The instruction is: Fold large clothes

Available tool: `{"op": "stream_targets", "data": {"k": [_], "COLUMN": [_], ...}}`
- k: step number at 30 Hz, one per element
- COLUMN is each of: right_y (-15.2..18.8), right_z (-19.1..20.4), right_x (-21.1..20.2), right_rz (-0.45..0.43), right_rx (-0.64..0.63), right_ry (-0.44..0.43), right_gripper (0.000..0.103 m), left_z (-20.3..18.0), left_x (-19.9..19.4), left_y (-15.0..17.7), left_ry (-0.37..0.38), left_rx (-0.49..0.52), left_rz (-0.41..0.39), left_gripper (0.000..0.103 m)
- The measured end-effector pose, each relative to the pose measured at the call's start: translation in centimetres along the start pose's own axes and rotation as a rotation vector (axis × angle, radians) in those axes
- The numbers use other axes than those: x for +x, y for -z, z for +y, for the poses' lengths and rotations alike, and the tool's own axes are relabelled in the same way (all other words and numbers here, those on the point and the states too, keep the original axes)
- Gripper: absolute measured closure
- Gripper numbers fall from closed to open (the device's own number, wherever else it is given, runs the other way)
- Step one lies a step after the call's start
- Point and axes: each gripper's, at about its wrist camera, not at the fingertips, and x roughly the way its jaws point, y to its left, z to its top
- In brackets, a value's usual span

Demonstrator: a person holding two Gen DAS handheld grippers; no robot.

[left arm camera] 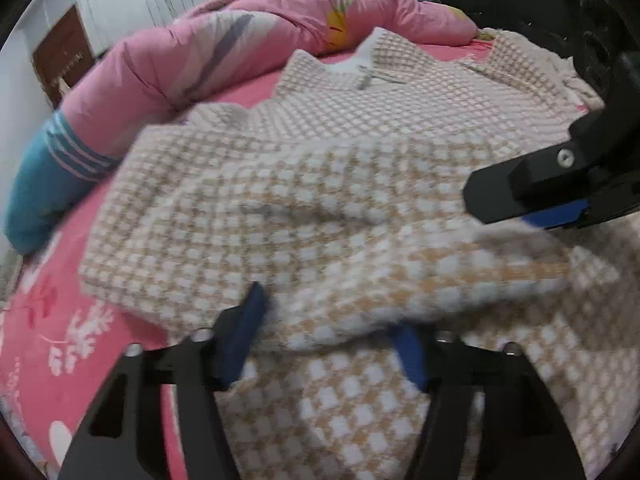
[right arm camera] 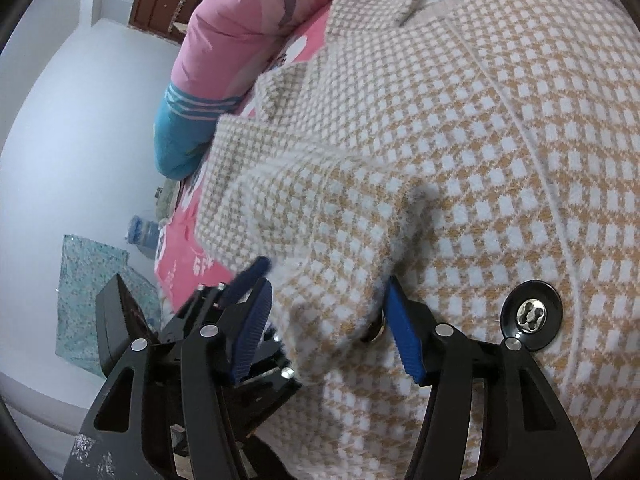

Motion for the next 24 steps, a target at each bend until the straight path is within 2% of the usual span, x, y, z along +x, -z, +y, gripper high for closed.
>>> {"op": "stream_targets", "data": {"k": [4, 8, 9, 10, 11, 12, 13, 14, 16, 17, 18, 20, 23, 24], "right_y": [0.0, 0.2, 0.3, 0.3, 0.3, 0.4, 0.5, 0.6, 0.8, 0.9, 0.8, 0.7, 0.5, 0.4], "right_z": [-0.3, -0.6, -0.6, -0.7, -0.8, -0.9, -0.8, -0.7, -0.5, -0.5, -0.4, -0.3, -0.2, -0.5], "right_x": [-0.2, -0.9, -1.1, -1.3, -1.7, -1.9, -2.1, -2.3, -2.7, -2.8, -3.0, -3.6, -4.2, -4.3], "right_rz": [0.002, -0.002, -0.005, -0.007, -0.009, -0.007, -0.003, -0.002, 0.005, -0.001, -0.008, -0.034, -0.057, -0.055], "right_rx": [-0.003, -0.003, 0.005, 0.013, 0.014, 0.011, 0.005, -0.003, -0.01, -0.012, -0.02, -0.04, -0.05, -0.035], "right_ry": [-0.014, -0.054, -0.075, -0.104, -0.128, -0.144, -0.154, -0.154, -0.175, -0.166, -0.146, -0.108, -0.092, -0.101], "right_gripper": [0.048, 0.047, 0.047, 0.047, 0.047, 0.047, 0.051, 0.055, 0.078, 0.083, 0.092, 0.096, 0.096, 0.091], "left_z": [0.9, 0.8, 0.8, 1.1, 1.5, 1.9, 2.2, 2.3, 2.6, 2.9, 3.0, 3.7, 4.8, 5.2], "left_x": [0.0, -0.1, -0.3, -0.9, -1.4, -2.0, -2.6, -3.0, -3.4, -3.3, -3.1, -3.1, -4.6, -5.3], "left_y": [0.3, 0.4, 0.3, 0.4, 0.6, 0.9, 1.2, 1.4, 1.7, 1.9, 1.9, 2.1, 2.5, 2.9], "left_ry": [0.018, 0.023, 0.051, 0.13, 0.208, 0.284, 0.338, 0.35, 0.398, 0.416, 0.419, 0.412, 0.407, 0.406], "left_rx": [-0.04, -0.013, -0.004, -0.002, -0.009, -0.022, -0.031, -0.035, -0.052, -0.069, -0.085, -0.114, -0.157, -0.172], "left_rz": [-0.002, -0.01, -0.022, -0.047, -0.072, -0.094, -0.115, -0.134, -0.15, -0.14, -0.126, -0.124, -0.173, -0.191], "left_gripper": [0.032, 0.031, 0.031, 0.027, 0.023, 0.012, 0.005, 0.005, 0.005, 0.005, 0.005, 0.005, 0.005, 0.005]}}
